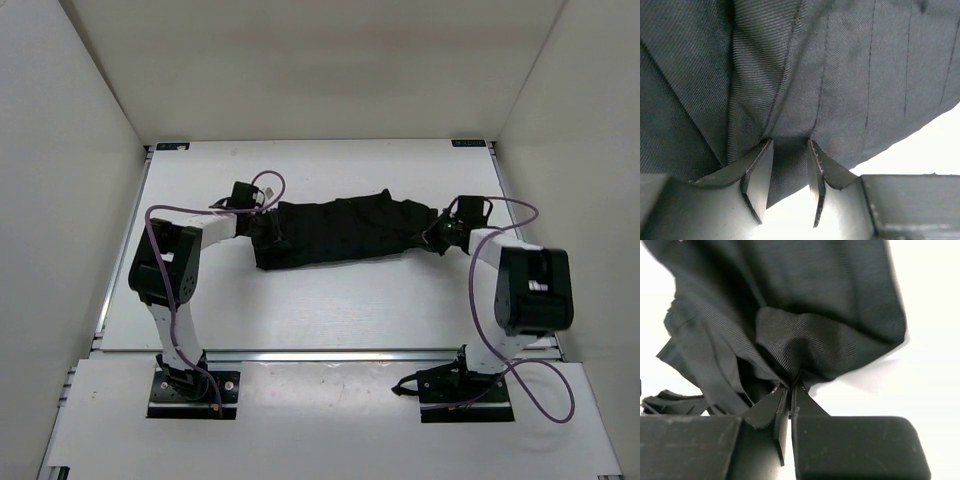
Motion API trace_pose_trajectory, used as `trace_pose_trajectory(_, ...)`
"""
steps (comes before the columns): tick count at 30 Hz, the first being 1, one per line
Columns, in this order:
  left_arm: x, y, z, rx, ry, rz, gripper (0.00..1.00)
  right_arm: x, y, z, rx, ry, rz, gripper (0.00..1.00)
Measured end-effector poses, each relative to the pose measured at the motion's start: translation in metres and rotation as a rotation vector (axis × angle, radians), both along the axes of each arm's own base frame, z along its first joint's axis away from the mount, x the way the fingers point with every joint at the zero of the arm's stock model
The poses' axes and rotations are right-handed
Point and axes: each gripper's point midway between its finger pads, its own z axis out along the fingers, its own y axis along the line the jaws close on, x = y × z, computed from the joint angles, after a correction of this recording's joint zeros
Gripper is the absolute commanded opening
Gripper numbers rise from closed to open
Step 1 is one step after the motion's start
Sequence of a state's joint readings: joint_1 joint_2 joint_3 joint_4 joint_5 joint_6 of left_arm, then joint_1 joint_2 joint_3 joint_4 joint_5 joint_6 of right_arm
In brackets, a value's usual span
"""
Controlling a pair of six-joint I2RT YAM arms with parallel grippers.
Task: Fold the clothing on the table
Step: Fold the skirt
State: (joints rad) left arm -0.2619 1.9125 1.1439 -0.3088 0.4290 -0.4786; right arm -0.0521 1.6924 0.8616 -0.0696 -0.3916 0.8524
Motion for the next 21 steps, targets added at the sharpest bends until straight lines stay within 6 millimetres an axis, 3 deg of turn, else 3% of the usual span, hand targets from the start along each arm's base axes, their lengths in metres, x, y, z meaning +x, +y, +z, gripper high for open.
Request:
trace_pose_trajectory(7,-0.069,-0.026,-0.001,0.004,0.040,-0.106,0.44,-0.036,-0.021,0.059,-0.149,-0.135,0.102,0.00)
trace_pose_trajectory(11,-0.095,-0.041,-0.002,-0.021,0.051,-0.138,0.41,-0.041,-0.011,0.077,-0.229,-0.179,0.237,0.00)
trace_pose_trajectory(14,-0.096,-0.043,-0.002,-0.038,0.058,-0.127,0.42,-0.039,0.029,0.101,-0.272,-0.254,0.405,0.00)
trace_pose_trajectory(18,-0.096,-0.045,-0.002,-0.059,0.059,-0.106,0.41,-0.039,0.120,0.145,-0.254,-0.417,0.646,0.00)
trace_pose_trajectory(21,-0.095,-0.046,-0.002,-0.075,0.058,-0.095,0.41,-0.056,0.188,0.155,-0.202,-0.493,0.788,0.00)
